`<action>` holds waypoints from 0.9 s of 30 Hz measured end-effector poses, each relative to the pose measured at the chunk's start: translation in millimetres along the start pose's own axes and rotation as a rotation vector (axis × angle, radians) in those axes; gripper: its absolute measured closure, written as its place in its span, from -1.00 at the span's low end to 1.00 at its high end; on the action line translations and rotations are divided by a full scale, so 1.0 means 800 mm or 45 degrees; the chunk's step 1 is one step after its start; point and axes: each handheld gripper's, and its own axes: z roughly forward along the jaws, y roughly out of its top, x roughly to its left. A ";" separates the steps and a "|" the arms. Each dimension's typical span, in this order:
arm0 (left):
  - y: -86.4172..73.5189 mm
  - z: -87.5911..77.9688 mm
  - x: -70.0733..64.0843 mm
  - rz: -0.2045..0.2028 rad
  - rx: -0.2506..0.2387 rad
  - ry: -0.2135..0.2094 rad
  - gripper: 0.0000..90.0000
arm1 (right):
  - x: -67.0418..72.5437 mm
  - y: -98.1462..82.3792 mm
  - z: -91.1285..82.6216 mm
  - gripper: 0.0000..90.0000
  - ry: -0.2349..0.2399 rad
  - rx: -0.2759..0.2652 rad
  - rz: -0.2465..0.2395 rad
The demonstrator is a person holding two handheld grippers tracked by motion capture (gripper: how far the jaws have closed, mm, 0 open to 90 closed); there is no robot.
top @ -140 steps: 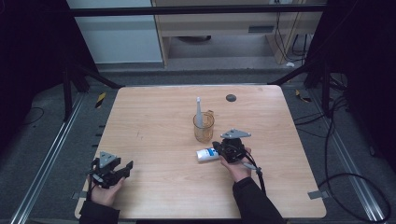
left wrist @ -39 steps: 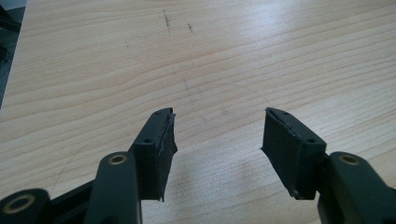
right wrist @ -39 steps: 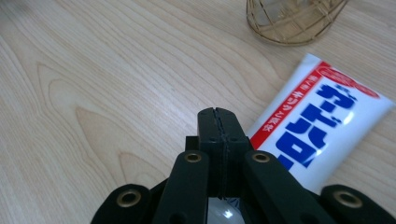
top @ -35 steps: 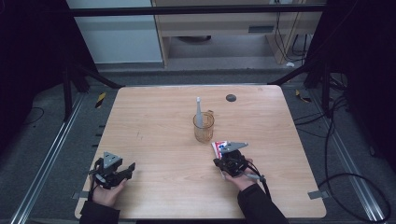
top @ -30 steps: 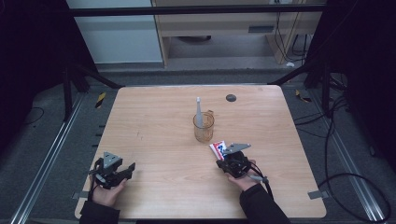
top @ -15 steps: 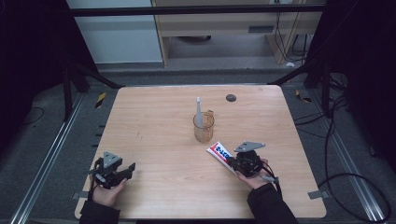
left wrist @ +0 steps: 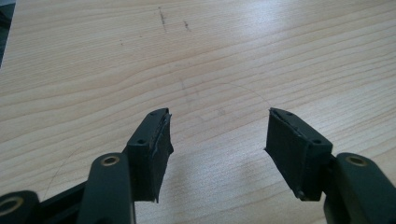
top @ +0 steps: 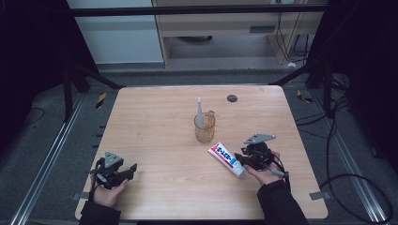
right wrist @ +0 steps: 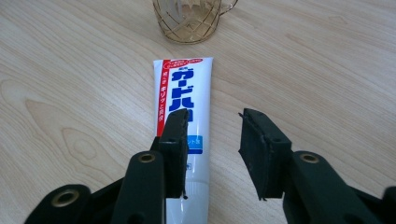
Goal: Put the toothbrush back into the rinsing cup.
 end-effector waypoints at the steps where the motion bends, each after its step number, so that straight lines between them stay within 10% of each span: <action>1: 0.000 0.000 0.000 0.000 0.002 -0.001 -0.12 | 0.001 0.001 0.001 0.31 0.003 0.003 -0.005; 27: -0.001 0.003 0.001 0.001 0.020 -0.010 -0.14 | 0.015 0.024 0.035 -0.16 -0.006 0.130 -0.066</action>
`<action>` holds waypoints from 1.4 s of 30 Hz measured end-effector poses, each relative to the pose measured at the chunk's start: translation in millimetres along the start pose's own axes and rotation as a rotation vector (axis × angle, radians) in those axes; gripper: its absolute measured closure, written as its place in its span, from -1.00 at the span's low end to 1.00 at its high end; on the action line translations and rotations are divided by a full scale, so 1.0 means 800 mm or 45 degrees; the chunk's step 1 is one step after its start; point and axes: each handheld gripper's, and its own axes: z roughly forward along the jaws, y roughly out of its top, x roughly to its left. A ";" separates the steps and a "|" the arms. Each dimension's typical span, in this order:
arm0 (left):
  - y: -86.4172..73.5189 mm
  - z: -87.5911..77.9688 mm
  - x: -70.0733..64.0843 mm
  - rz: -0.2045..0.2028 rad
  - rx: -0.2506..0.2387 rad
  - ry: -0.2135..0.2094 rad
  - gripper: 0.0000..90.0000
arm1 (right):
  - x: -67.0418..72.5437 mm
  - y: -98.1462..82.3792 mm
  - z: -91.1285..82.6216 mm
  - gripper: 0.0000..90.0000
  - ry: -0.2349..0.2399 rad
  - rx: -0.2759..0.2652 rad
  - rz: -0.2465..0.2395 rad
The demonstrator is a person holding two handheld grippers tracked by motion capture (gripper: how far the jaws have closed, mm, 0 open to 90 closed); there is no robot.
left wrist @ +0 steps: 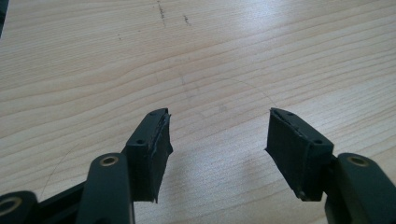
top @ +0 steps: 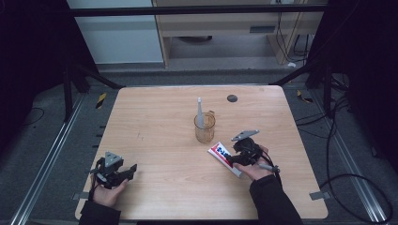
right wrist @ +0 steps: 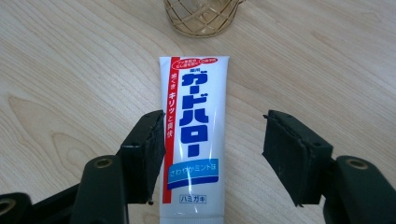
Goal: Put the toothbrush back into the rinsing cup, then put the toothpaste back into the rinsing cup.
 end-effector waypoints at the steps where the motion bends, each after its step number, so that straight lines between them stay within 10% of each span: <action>1: 0.000 0.000 0.000 0.001 0.000 0.001 -0.14 | 0.000 0.001 0.002 -0.17 0.004 0.009 -0.002; 42: 0.006 0.008 -0.002 0.018 0.021 -0.009 -0.15 | 0.006 0.011 0.035 -0.18 0.046 0.196 -0.020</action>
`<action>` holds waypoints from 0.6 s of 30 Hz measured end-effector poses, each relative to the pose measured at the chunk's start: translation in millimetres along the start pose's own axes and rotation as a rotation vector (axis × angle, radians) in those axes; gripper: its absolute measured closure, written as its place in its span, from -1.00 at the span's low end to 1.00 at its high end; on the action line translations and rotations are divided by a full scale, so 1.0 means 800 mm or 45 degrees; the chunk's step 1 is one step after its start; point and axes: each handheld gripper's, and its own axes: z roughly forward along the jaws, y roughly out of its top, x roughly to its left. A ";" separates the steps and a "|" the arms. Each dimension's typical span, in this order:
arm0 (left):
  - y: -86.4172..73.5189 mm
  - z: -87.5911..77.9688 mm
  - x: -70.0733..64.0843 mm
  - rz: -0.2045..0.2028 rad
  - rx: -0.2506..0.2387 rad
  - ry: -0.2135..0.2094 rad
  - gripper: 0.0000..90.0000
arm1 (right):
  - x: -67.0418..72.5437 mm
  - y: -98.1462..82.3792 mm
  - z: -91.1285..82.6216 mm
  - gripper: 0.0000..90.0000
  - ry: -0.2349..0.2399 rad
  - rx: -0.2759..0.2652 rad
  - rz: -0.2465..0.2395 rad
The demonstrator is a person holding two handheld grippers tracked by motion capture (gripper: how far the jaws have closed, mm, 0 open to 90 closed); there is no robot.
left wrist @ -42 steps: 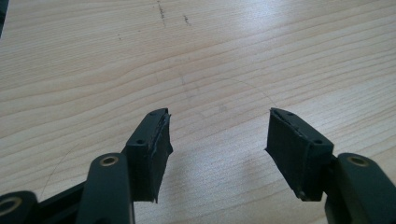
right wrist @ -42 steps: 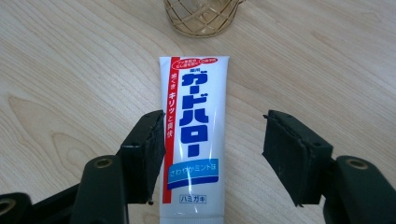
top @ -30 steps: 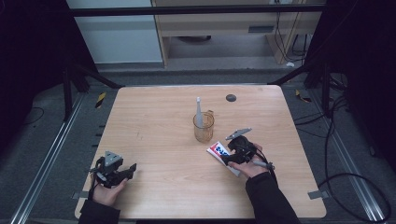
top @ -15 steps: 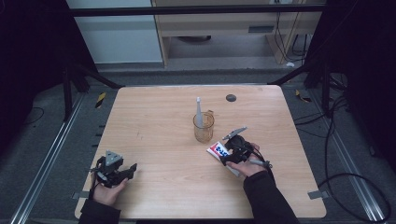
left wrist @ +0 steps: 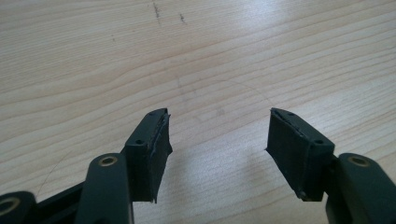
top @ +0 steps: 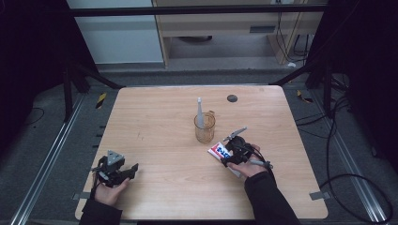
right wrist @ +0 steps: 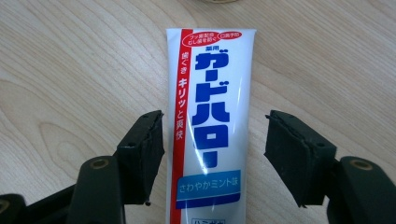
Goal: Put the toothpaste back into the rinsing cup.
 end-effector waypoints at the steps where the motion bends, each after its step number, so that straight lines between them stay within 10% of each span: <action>1: 0.001 0.001 0.000 0.004 0.002 -0.002 -0.15 | 0.000 0.000 0.001 -0.17 0.001 0.001 -0.008; 18: 0.007 0.008 -0.004 0.025 0.005 -0.022 -0.15 | 0.001 0.001 0.019 -0.07 0.023 0.111 -0.006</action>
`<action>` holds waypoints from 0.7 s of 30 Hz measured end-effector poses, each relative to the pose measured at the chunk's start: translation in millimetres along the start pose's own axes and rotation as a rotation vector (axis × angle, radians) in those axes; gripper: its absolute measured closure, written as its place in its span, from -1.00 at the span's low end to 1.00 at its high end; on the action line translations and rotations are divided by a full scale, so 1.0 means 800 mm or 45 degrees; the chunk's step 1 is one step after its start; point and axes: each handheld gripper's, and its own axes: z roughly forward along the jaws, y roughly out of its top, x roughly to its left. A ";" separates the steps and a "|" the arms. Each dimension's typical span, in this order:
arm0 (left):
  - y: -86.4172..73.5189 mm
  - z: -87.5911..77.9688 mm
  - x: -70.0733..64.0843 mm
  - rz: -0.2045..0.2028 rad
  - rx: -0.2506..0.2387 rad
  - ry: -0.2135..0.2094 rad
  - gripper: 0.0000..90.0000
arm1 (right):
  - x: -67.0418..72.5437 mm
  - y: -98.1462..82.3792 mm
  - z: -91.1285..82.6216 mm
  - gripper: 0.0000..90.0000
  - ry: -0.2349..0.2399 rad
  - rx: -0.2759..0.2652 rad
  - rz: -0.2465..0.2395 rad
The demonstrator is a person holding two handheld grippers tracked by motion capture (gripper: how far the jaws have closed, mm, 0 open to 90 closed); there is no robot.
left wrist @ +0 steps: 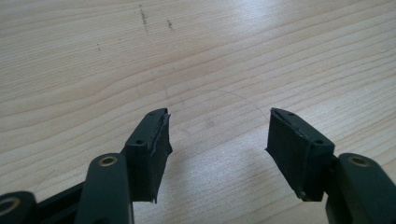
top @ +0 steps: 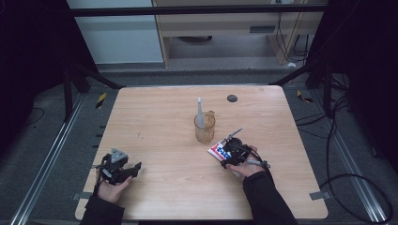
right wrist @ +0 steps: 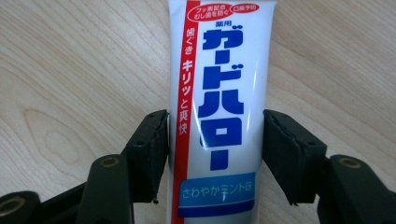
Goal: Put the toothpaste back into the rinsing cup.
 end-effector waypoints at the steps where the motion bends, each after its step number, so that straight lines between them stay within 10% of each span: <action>1: 0.000 0.000 0.000 0.000 0.000 -0.001 -0.15 | -0.001 0.000 0.002 -0.06 0.003 0.008 -0.005; 21: 0.000 0.000 0.000 -0.005 0.001 -0.005 -0.14 | -0.002 0.004 -0.007 0.47 0.033 0.040 0.047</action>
